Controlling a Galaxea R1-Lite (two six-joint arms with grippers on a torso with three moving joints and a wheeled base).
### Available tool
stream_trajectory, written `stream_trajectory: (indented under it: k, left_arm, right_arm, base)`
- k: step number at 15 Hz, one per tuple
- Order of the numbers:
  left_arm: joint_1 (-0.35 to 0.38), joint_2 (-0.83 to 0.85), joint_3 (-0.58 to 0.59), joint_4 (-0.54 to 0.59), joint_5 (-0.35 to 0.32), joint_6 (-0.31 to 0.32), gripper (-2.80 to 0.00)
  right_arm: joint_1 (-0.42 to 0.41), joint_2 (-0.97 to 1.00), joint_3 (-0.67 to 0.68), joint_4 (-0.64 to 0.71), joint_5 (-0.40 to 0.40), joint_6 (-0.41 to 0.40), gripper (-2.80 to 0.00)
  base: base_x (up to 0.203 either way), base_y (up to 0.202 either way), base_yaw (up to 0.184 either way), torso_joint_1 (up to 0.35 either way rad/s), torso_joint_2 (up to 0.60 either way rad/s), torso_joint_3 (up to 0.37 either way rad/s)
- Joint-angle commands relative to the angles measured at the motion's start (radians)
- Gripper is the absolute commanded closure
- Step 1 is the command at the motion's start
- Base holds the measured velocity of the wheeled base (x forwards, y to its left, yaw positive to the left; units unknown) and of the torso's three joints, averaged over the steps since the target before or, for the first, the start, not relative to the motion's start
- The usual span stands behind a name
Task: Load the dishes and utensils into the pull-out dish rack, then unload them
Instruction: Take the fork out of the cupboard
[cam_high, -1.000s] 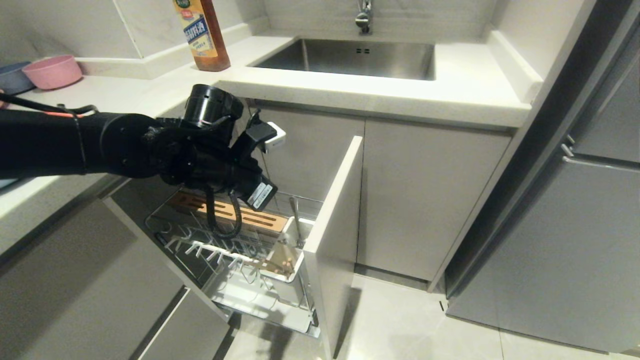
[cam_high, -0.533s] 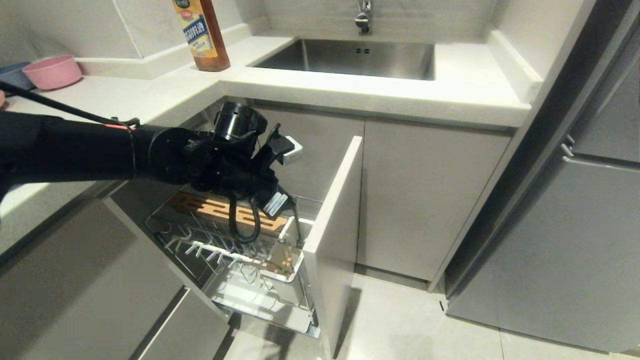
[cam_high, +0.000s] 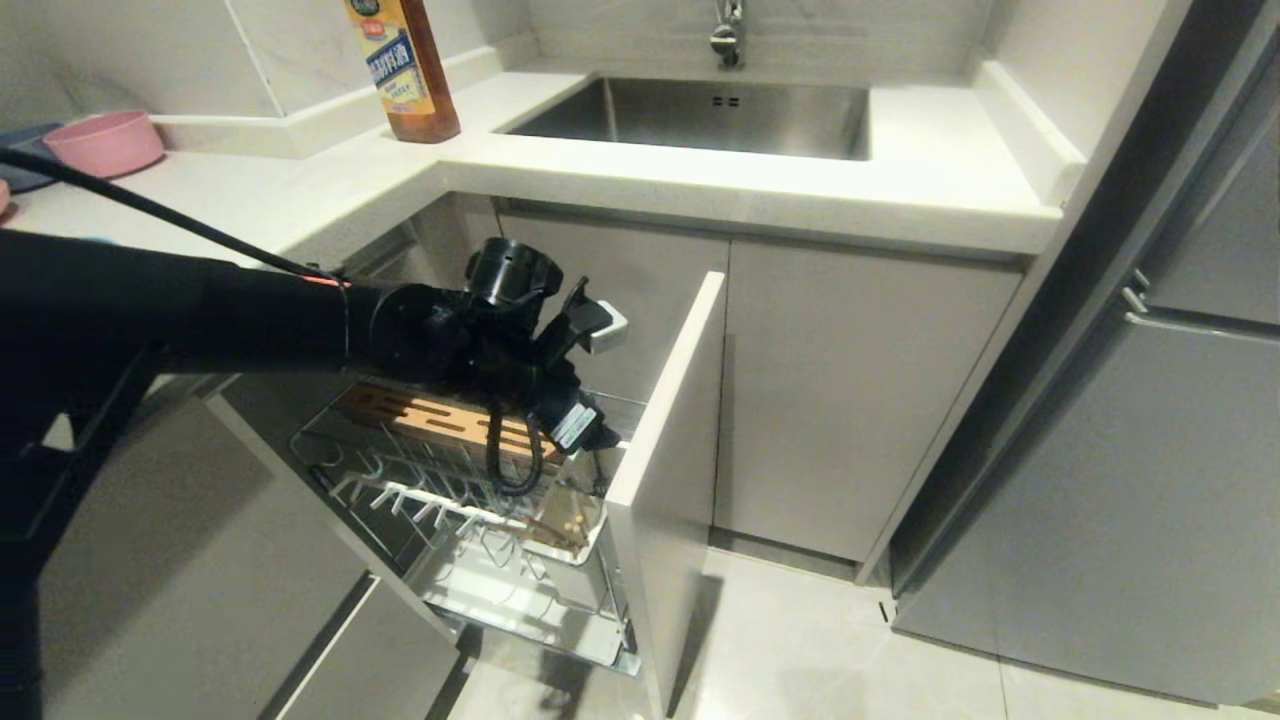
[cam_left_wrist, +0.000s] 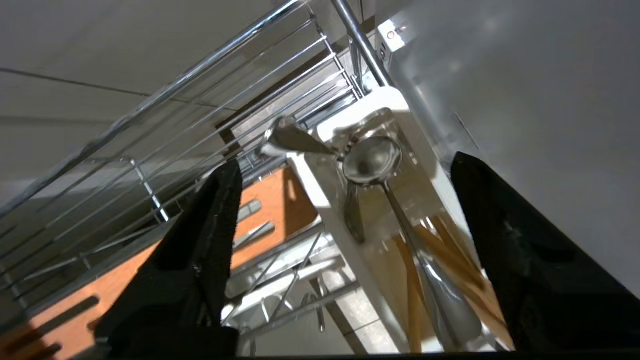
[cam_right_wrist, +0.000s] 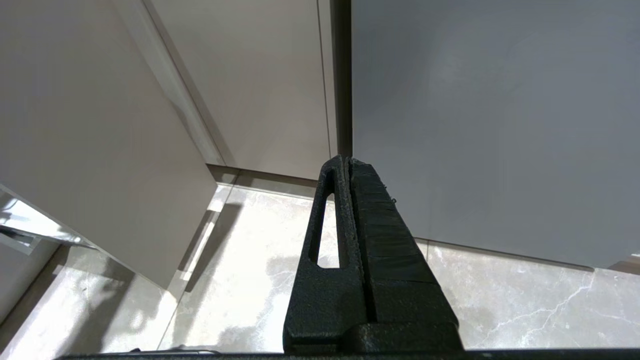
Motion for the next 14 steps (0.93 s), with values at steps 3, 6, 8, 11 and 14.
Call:
stream_trajectory:
  k: [3,6,8,11,14]
  left_arm:
    - [0.022,0.075,-0.056,0.0,0.0,0.003,-2.8]
    - [0.033,0.124,-0.101,-0.004,-0.002,0.001,-2.8]
    - [0.035,0.135,-0.112,-0.006,-0.004,0.001,-2.8]
    - [0.036,0.15,-0.124,-0.008,-0.006,0.0,-2.8]
    - [0.036,0.151,-0.124,-0.008,-0.006,-0.002,-2.8]
  right_arm:
    - [0.0,0.001,0.0,0.0,0.0,0.0,0.0]
    - [0.0,0.001,0.0,0.0,-0.001,0.0,0.0]
    - [0.0,0.001,0.0,0.0,0.0,0.0,0.0]
    - [0.0,0.001,0.0,0.0,0.0,0.0,0.0]
    - [0.0,0.001,0.0,0.0,0.0,0.0,0.0]
  base:
    - [0.0,0.0,0.0,0.0,0.0,0.0]
    - [0.0,0.0,0.0,0.0,0.0,0.0]
    - [0.0,0.0,0.0,0.0,0.0,0.0]
    - [0.0,0.0,0.0,0.0,0.0,0.0]
    - [0.0,0.0,0.0,0.0,0.0,0.0]
